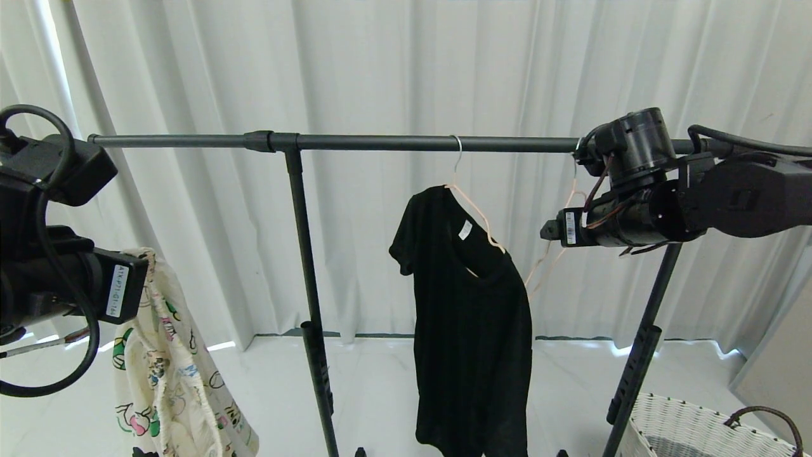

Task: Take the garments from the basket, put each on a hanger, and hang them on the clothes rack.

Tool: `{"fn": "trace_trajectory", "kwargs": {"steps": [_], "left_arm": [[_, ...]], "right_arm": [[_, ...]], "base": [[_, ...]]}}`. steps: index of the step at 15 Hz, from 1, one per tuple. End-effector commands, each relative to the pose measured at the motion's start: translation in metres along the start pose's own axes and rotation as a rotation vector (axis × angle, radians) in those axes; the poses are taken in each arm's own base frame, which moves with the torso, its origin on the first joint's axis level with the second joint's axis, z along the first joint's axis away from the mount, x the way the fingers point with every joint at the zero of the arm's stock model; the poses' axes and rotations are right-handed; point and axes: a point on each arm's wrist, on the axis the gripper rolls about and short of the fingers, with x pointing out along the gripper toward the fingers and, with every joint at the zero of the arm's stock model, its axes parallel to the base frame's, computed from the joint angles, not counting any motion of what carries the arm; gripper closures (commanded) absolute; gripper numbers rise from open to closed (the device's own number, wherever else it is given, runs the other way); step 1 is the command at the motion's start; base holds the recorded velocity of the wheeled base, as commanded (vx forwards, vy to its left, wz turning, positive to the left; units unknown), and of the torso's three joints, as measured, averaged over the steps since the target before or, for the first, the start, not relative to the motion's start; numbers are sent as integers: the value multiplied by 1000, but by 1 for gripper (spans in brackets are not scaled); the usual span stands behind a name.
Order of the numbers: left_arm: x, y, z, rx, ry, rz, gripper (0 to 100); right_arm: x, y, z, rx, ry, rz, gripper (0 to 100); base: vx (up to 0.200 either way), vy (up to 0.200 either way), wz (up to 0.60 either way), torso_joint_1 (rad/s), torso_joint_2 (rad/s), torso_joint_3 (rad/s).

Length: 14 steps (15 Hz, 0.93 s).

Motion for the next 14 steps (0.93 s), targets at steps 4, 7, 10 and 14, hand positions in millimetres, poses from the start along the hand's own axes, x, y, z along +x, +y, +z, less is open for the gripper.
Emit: {"fn": "trace_trajectory", "kwargs": {"steps": [4,7,10,14], "left_arm": [[0,-2,0,5,-1,-8,100],[0,-2,0,6,-2,-10,100],[-1,-2,0,5,-5,-9,100],[-2,-1,1,4,-9,-8,100]], "right_arm": [[0,-10,1,8,9,-37,0],[-3,-13,2,9,11,-43,0],[-3,-14,2,9,15,-48,0],[-3,-9,10,55,-34,24,0]], "base": [[0,0,0,0,0,0],[0,0,0,0,0,0],[0,0,0,0,0,0],[0,0,0,0,0,0]]}}
